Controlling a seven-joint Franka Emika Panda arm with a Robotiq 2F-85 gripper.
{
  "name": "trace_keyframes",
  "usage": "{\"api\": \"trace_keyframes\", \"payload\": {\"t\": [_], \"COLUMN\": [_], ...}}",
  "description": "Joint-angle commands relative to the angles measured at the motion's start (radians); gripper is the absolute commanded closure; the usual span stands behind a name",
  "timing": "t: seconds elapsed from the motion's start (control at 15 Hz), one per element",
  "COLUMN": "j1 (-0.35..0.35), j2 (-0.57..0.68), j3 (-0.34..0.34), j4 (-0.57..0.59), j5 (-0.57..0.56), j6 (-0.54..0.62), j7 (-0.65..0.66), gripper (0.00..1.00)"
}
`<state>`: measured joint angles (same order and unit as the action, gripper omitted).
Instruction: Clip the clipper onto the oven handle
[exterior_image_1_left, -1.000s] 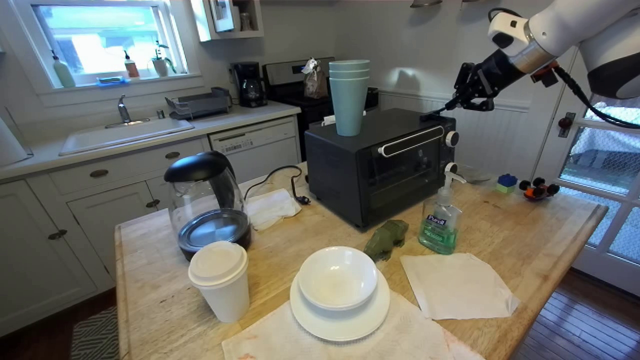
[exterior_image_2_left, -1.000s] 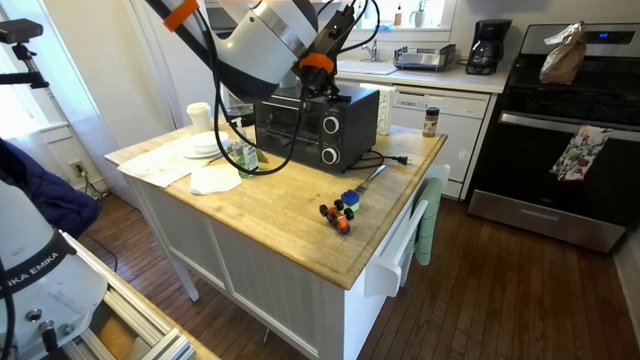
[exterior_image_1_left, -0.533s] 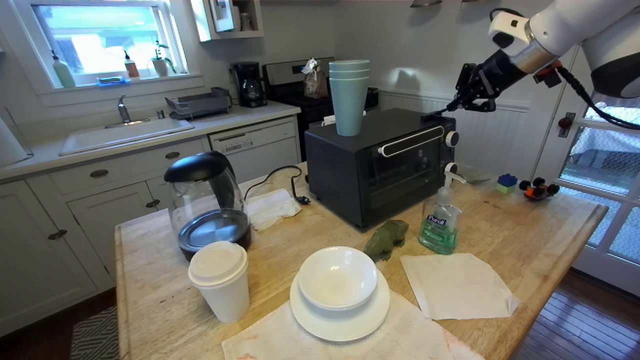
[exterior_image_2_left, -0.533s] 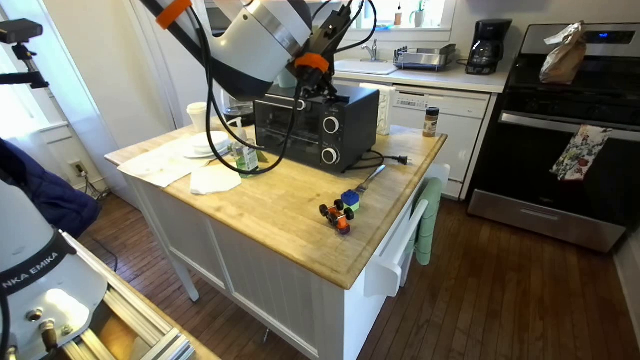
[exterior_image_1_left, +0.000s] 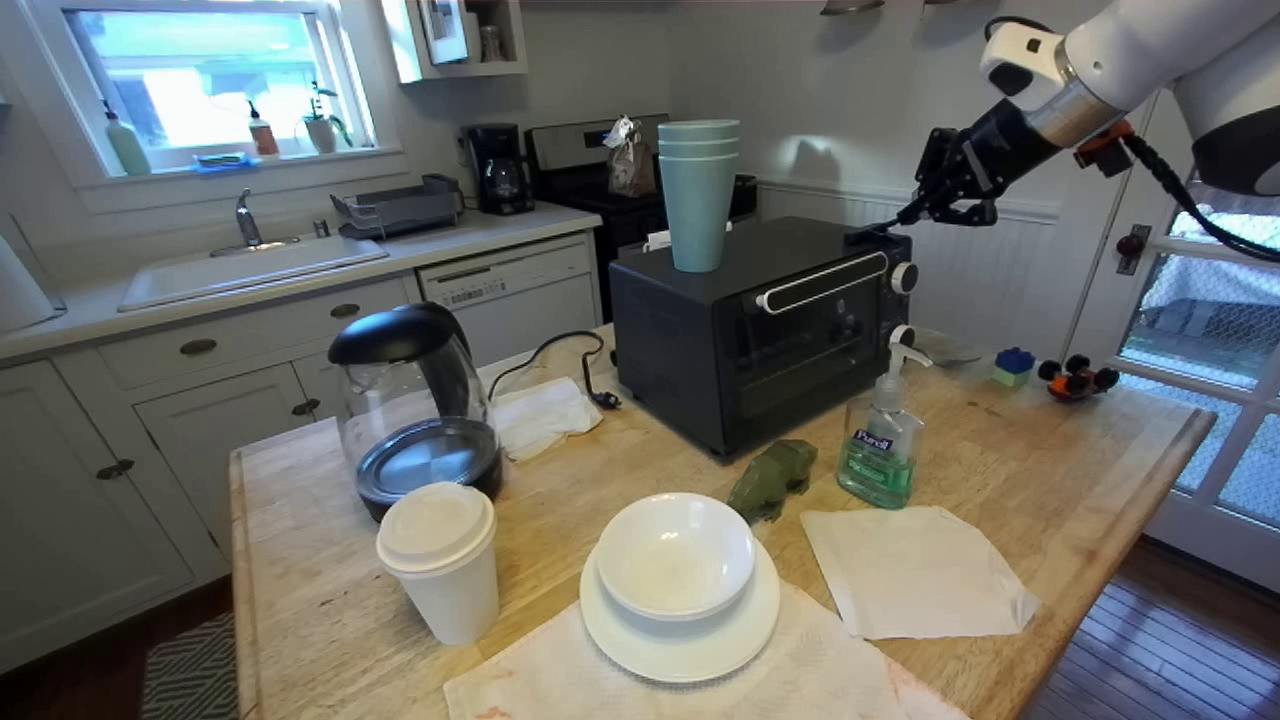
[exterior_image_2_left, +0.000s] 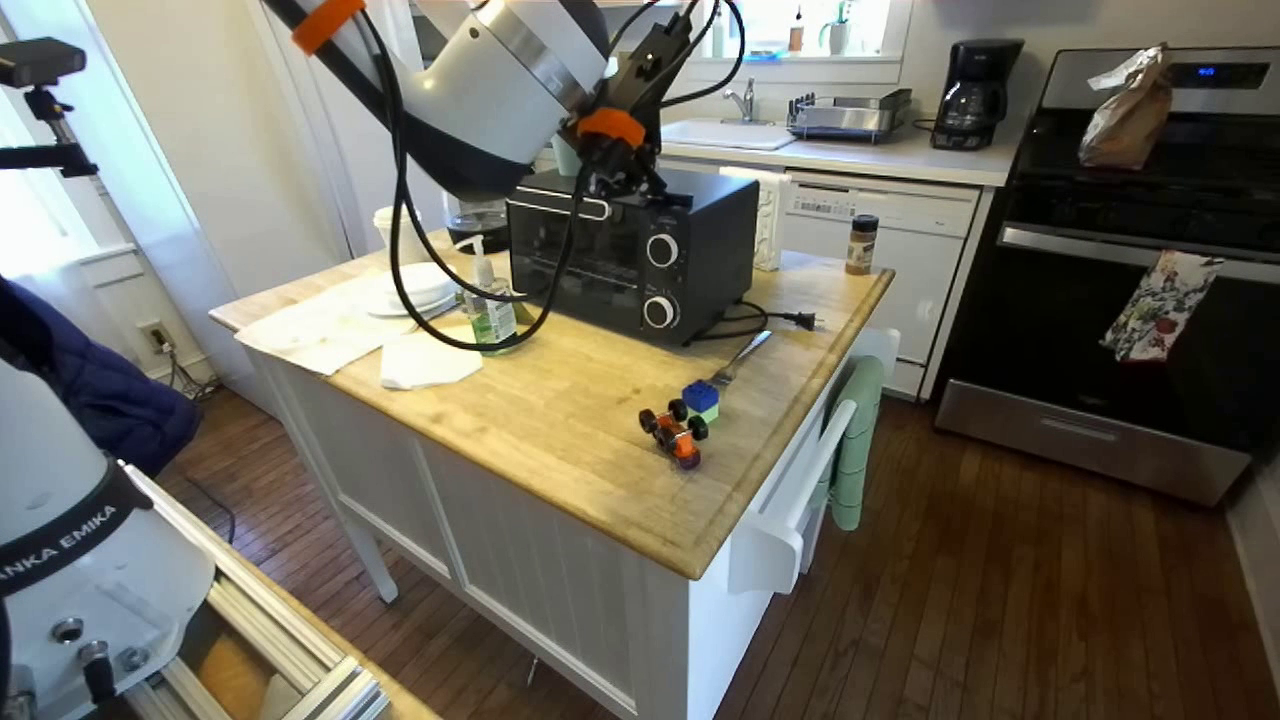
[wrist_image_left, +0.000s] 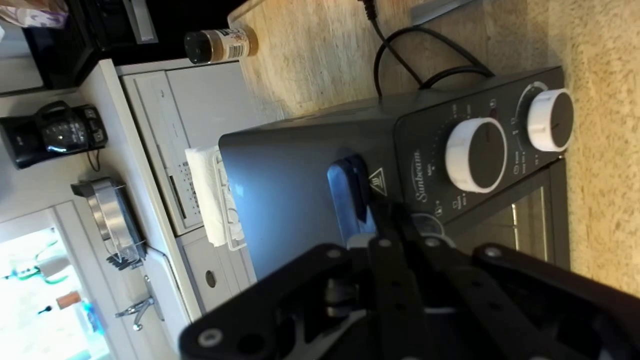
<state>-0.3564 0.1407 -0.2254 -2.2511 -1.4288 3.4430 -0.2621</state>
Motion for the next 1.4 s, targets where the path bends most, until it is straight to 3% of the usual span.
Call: {"api": "trace_keyframes", "payload": {"t": [0.0,0.07,0.67,1.33], "j1": [0.026,0.027,0.029,0.012], "j2": [-0.012,-0.010,0.012,0.037], "j3": [-0.013,-0.013,-0.013,0.006], "j4": [-0.040,-0.040,-0.060,-0.039], "j5": [0.022,0.024,0.023,-0.024], "j6": [-0.038,-0.042,-0.027,0.036], "j7": [-0.010,-0.010,-0.024,0.008], "gripper": [0.84,0.64,0.01,0.00]}}
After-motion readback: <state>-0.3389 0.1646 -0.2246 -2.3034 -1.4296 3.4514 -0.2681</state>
